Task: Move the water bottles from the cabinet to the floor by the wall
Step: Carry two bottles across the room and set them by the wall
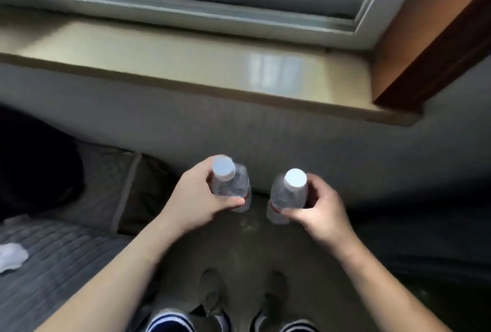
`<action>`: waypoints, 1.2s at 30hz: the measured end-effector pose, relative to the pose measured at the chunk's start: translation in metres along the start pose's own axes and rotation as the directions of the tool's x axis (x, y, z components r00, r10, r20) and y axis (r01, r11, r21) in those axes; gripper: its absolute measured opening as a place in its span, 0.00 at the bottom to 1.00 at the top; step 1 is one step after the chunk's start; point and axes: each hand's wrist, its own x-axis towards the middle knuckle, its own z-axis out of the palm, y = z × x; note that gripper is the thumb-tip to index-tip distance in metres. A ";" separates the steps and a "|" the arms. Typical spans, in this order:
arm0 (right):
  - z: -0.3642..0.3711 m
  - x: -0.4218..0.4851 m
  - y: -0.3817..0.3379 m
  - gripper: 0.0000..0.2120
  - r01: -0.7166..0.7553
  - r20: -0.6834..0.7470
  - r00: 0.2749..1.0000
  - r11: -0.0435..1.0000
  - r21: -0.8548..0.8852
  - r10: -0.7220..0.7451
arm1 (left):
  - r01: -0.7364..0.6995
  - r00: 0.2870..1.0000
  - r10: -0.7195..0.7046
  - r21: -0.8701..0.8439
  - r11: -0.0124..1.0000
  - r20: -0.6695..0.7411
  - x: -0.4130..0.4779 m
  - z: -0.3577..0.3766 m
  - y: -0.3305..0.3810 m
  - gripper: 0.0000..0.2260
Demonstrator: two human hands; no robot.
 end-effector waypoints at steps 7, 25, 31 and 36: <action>0.037 0.042 0.111 0.30 -0.073 0.029 0.997 0.997 -0.028 0.074 | 0.066 0.997 -0.064 -0.046 0.997 0.040 0.040 0.077 -0.110 0.26; 0.146 0.159 0.367 0.30 -0.082 0.093 0.991 0.991 -0.108 0.092 | -0.080 0.971 0.040 0.165 0.983 0.235 0.138 0.212 -0.359 0.25; 0.171 0.190 0.419 0.33 -0.062 0.097 0.993 0.993 -0.097 0.071 | -0.066 0.977 0.028 0.176 0.982 0.211 0.151 0.241 -0.420 0.26; 0.188 0.206 0.459 0.33 -0.043 0.117 0.992 0.992 -0.115 0.056 | -0.100 0.972 0.055 0.192 0.976 0.229 0.158 0.260 -0.451 0.24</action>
